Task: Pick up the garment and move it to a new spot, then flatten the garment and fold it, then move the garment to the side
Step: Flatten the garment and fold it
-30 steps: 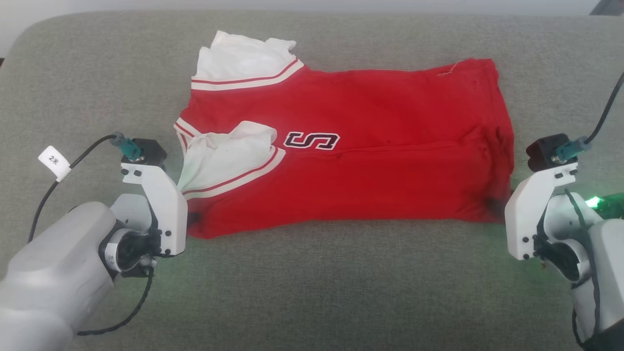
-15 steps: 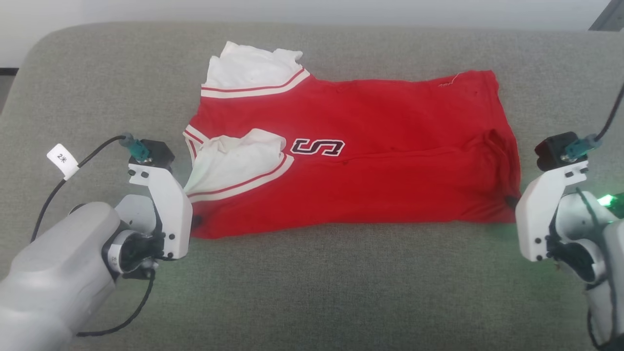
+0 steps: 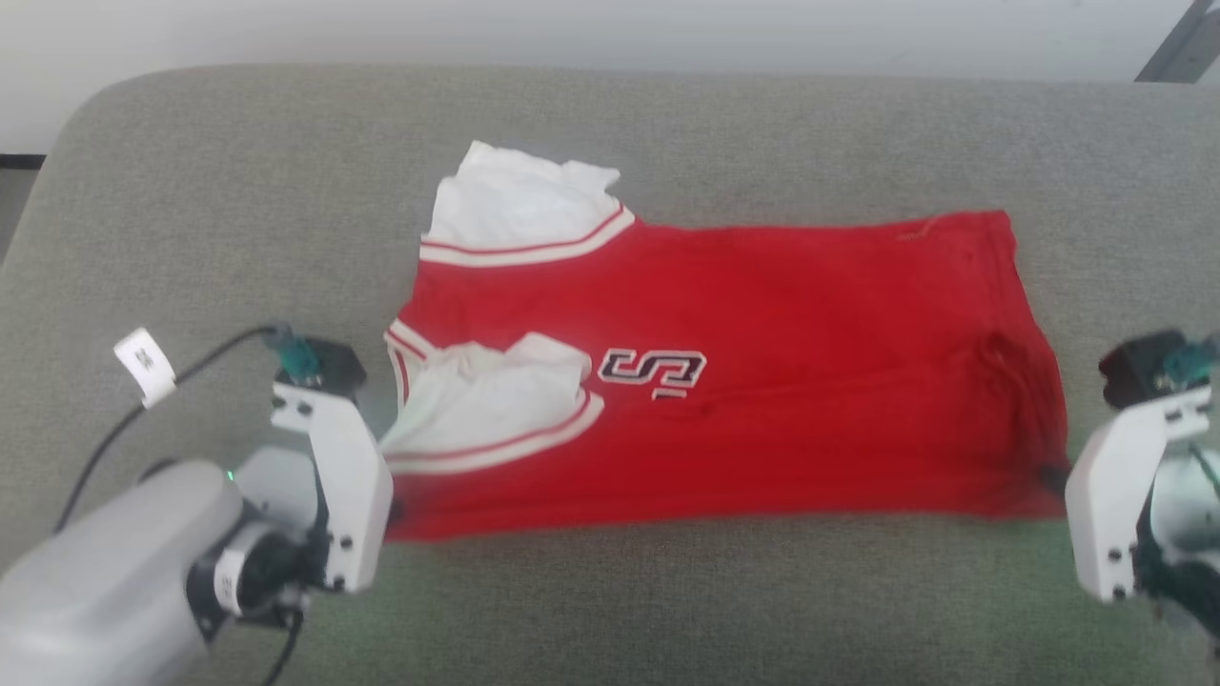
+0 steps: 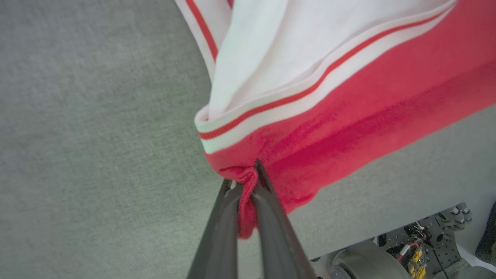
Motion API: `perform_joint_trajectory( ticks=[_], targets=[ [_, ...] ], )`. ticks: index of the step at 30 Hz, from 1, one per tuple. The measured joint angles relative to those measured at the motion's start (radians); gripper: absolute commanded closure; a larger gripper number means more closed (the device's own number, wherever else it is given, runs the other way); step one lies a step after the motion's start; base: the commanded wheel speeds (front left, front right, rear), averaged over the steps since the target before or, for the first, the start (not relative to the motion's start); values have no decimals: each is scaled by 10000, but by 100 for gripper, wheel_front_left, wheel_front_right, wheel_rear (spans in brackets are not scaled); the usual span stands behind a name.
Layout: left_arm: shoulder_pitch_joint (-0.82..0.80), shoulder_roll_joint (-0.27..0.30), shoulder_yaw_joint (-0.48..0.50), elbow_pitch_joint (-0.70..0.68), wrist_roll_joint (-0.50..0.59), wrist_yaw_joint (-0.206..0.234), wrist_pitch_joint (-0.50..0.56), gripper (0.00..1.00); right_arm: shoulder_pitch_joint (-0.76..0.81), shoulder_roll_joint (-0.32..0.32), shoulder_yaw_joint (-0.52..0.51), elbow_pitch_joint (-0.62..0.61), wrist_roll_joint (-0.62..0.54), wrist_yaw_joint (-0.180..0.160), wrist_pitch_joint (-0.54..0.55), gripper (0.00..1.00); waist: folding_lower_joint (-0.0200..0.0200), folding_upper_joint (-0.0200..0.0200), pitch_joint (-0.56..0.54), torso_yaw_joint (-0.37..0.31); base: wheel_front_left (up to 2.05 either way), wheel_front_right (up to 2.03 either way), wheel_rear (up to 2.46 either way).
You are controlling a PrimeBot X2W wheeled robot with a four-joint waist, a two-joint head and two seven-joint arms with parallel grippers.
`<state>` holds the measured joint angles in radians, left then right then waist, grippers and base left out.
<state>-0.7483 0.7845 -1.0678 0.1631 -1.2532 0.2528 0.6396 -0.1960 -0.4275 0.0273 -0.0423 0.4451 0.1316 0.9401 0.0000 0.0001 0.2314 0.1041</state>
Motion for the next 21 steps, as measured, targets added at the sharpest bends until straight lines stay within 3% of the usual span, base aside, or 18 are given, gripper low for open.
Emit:
perform_joint_trajectory(
  ticks=[6, 13, 14, 16, 17, 19, 21],
  targets=[
    [608, 244, -128, -688, -146, 479, 59, 100, 913, 424, -301, -221, 59, -2, 230, 100, 0, 0, 64, -73, 0, 0, 0],
    [887, 144, -94, -324, -437, 458, -88, 98, 1007, 692, -146, 138, 167, -2, 27, 100, 0, -1, 103, -207, 0, 0, 0],
    [882, 144, -69, -290, -403, 426, -155, 71, 973, 696, -105, 182, 178, -4, -12, 100, 0, 0, 93, -222, 0, 0, 0],
    [866, 148, -36, -268, -385, 412, -201, 0, 935, 685, -67, 217, 173, -4, -119, 55, 0, -1, 81, -229, 0, 0, 0],
    [840, 171, -15, -267, -349, 384, -224, 0, 874, 694, -67, 268, 173, -4, -176, 47, 0, 0, 67, -241, 0, 0, 0],
    [714, 280, 13, -324, -297, 393, -217, 0, 814, 673, -29, 318, 174, -4, -265, 0, 0, 0, 18, -263, 0, 0, 0],
    [517, 485, 84, -525, -167, 477, -186, 0, 729, 646, -33, 303, 203, -4, -345, 0, 0, 0, -29, -298, 0, 0, 0]
  ],
)
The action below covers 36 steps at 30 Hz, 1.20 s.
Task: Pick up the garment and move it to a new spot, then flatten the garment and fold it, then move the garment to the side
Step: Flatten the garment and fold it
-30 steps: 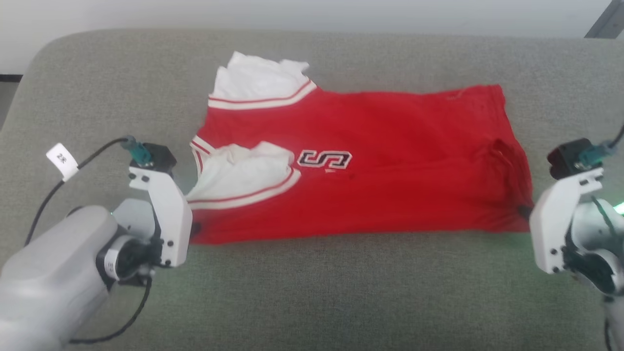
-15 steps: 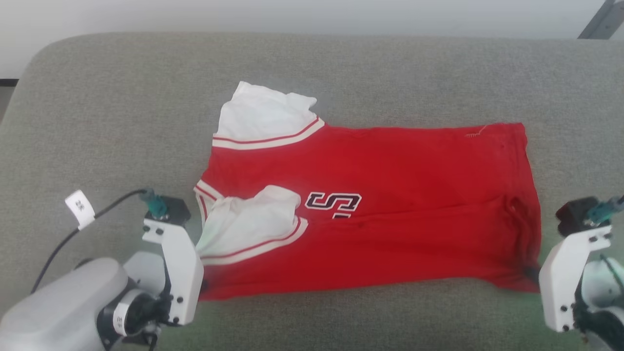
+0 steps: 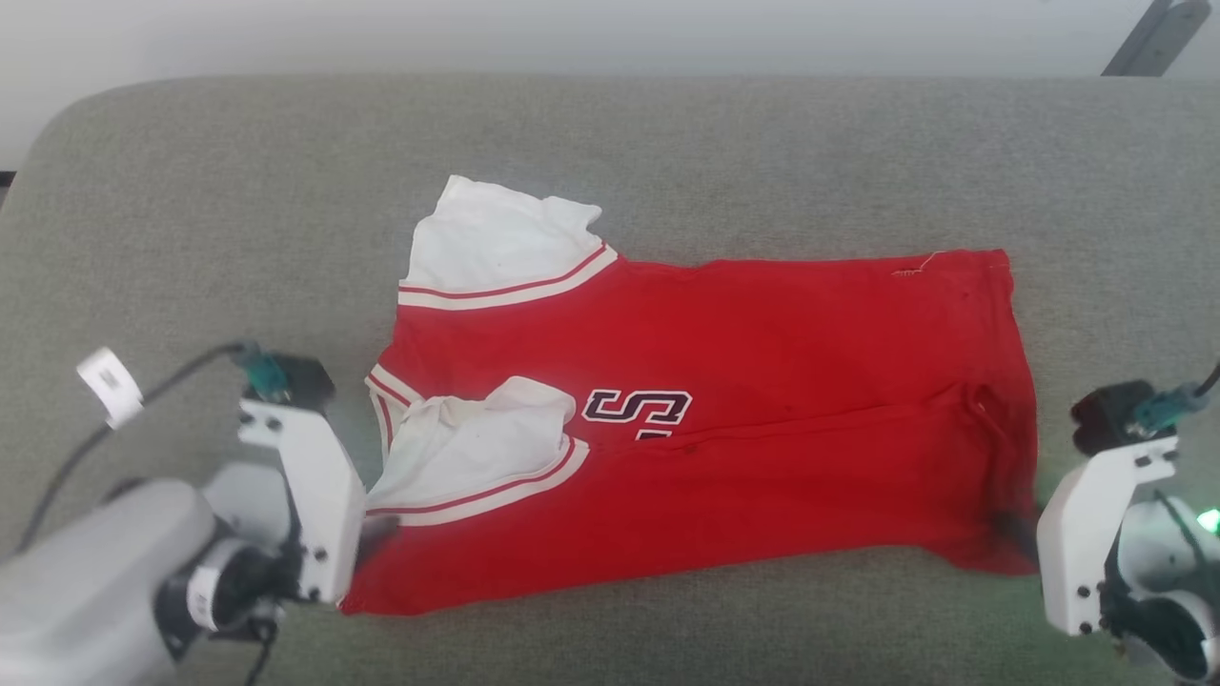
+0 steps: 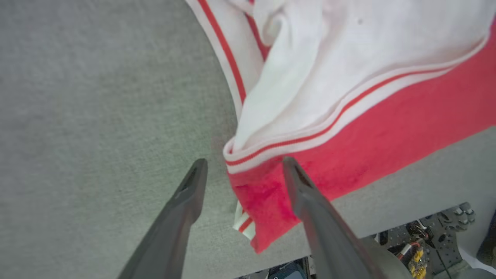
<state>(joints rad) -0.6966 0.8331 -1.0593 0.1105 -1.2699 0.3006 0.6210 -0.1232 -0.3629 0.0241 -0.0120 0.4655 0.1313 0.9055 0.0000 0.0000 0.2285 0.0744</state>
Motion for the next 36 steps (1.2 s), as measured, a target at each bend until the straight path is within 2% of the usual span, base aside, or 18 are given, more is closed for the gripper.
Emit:
perform_joint_trajectory(
  ticks=[5, 10, 17, 26, 30, 36],
  targets=[
    [-530, 543, 196, -769, 334, 301, 211, 0, -221, -29, -140, -332, 10, 0, -384, 0, 0, 0, -94, -148, 0, 0, 0],
    [-1271, 859, 449, -1160, 729, 288, 238, 0, -484, 52, -222, -880, -171, 0, -1264, 0, 0, 0, -144, -433, 0, 0, 0],
    [-2301, 690, 842, -86, 1030, -253, -10, 0, -1267, 631, -84, -1381, -943, -6, -3852, 0, 0, 0, -42, -1164, 0, 0, 0],
    [-3393, 316, 1068, 2472, 1471, -1407, -600, 0, -2030, 1630, 612, -1103, -2031, -4, -7400, 0, 0, 0, 399, -2488, 0, 0, 0],
    [-3764, 50, 1058, 3526, 1546, -1770, -608, 0, -2135, 2048, 748, -690, -2125, -4, -8103, 0, 0, 0, 741, -2952, 0, 0, 0],
    [-4280, -42, 1016, 5122, 1626, -2293, -435, 0, -2338, 2194, 1110, -211, -2063, -4, -8284, 0, 0, 0, 1311, -3493, 0, 0, 0]
  ],
)
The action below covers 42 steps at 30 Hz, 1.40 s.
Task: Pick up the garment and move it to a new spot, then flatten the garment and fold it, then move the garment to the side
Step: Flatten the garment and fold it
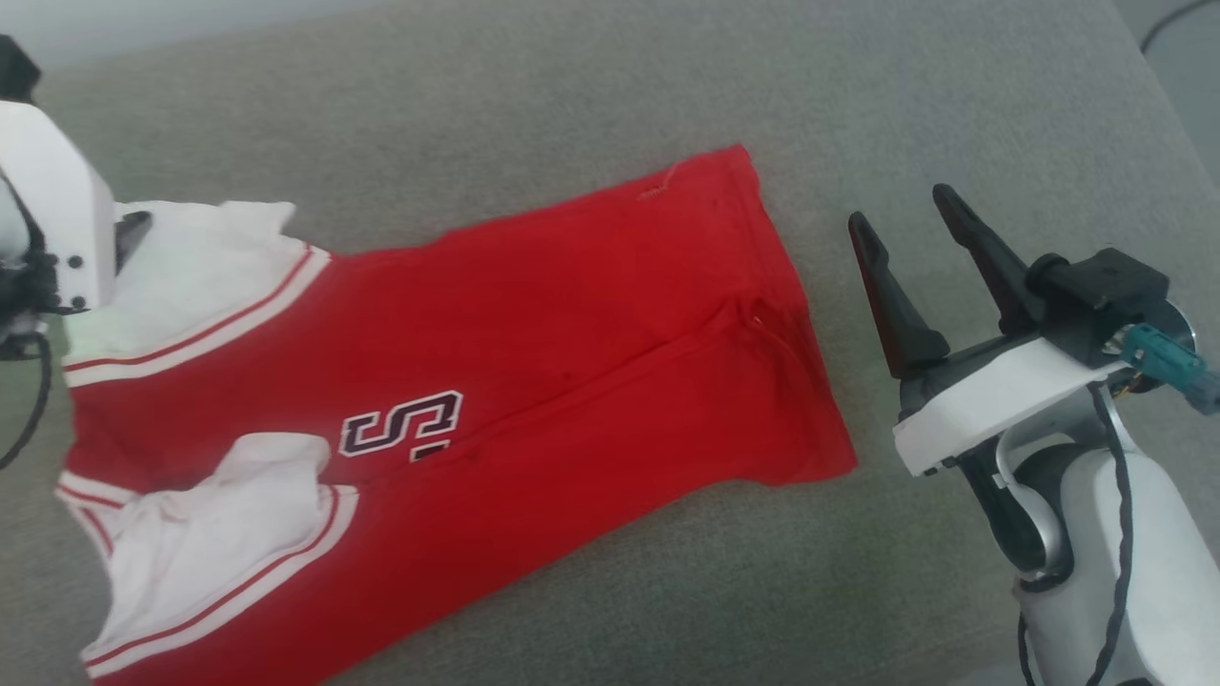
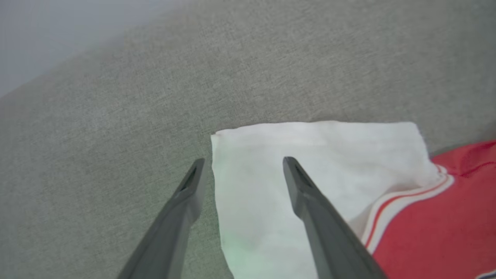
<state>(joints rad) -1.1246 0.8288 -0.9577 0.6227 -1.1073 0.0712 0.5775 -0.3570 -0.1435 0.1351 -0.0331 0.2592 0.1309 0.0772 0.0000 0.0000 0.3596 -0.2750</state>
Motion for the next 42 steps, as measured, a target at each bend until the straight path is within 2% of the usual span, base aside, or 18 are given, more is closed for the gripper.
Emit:
perform_joint_trajectory(
  ticks=[7, 8, 10, 11, 12, 20, 25, 32, 35, 42],
  targets=[
    [-275, -211, 36, 1373, -228, -153, 533, 0, -105, -182, 336, 176, 401, -2, 217, 0, 0, 0, 530, -379, 0, 0, 0],
    [-280, -245, 19, 1523, -242, -144, 623, 5, -128, -222, 362, 176, 481, -2, 299, 0, 0, 0, 588, -407, 0, 0, 0],
    [-403, -320, 35, 1766, -305, -119, 869, 42, -166, -318, 523, 199, 612, -2, 483, 0, 0, 0, 692, -436, 0, 0, 0],
    [-477, -384, 38, 1879, -359, -100, 1016, 98, -179, -374, 575, 207, 706, -2, 571, 0, 0, 0, 739, -441, 0, 0, 0],
    [-502, -435, 59, 1958, -426, -105, 1152, 100, -219, -418, 625, 230, 794, -2, 663, 0, 0, 0, 782, -441, 0, 0, 0],
    [-911, -976, 59, 2280, -570, -311, 1254, 100, -1826, -928, 1168, 963, 1605, -2, 2146, 0, 0, 1, 1051, -107, 0, 0, 0],
    [-1201, -1338, 19, 2401, -527, -395, 1237, 100, -3356, -1162, 1664, 2266, 1927, 0, 3127, 0, 0, 0, 1195, 205, 0, 0, 0],
    [-1561, -1789, -35, 2577, -449, -491, 1156, 100, -5188, -1129, 2466, 4577, 2483, -2, 4495, 0, 0, 0, 1401, 599, 0, 0, 0],
    [-1665, -1954, -54, 2673, -445, -520, 1099, 100, -5696, -1097, 2811, 5519, 2619, -2, 5170, 0, 0, 0, 1445, 729, 0, 0, 0],
    [-1773, -2211, -84, 2863, -334, -671, 936, 100, -6572, -1041, 3405, 6761, 3035, -2, 5873, 0, 0, 0, 1518, 927, 0, 0, 0]
  ],
)
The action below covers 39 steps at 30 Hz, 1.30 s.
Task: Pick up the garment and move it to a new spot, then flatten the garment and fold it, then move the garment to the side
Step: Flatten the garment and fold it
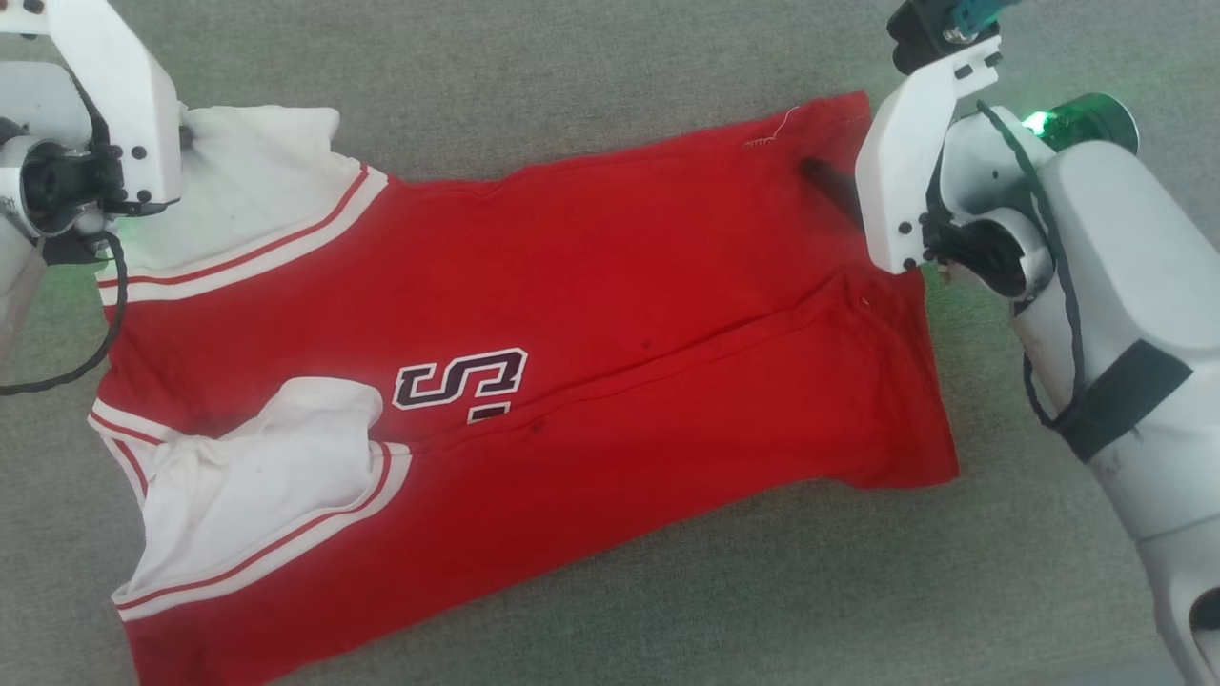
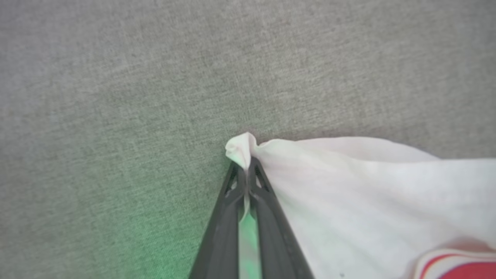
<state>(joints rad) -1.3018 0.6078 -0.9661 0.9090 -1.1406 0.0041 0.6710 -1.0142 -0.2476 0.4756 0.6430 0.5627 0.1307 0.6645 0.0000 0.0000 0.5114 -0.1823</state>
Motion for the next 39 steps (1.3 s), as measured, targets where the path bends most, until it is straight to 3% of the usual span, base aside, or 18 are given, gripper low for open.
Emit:
perform_joint_trajectory(
  ticks=[2, 3, 11, 16, 28, 33, 39],
  targets=[
    [-37, -77, -2, 82, 4, -6, -29, 100, -167, -6, 171, 226, 132, 0, 151, 77, 0, 1, 9, 35, 0, 0, 0],
    [-58, -113, -8, 125, 4, -29, -59, 100, -244, -13, 278, 322, 194, 0, 198, 100, 0, 0, 9, 53, 0, 0, 0],
    [-95, -393, -63, 341, 79, -268, -495, 100, -350, -219, 527, 685, 339, 13, -660, 100, 0, 0, -166, 252, 0, 0, 0],
    [-78, -667, -153, 355, 77, -443, -479, 100, -239, -681, 591, 650, 360, 10, -1361, 100, 0, -1, -521, 515, 0, 0, 0],
    [400, -583, -362, -1126, 142, -585, -573, 100, 1519, -1778, 81, -1081, 489, 8, -2153, 100, 0, 0, -1724, 1450, 0, 0, 0],
    [1052, -90, -420, -2709, 98, -132, -477, 100, 2741, -2228, -531, -2209, 366, 8, -1971, 100, 0, 0, -2208, 1807, 0, 0, 0],
    [2393, 991, -489, -5611, -121, 1030, -199, 100, 4461, -2389, -1592, -3498, 153, 6, -1438, 100, 0, 0, -2631, 2154, 0, 0, 0]
  ],
)
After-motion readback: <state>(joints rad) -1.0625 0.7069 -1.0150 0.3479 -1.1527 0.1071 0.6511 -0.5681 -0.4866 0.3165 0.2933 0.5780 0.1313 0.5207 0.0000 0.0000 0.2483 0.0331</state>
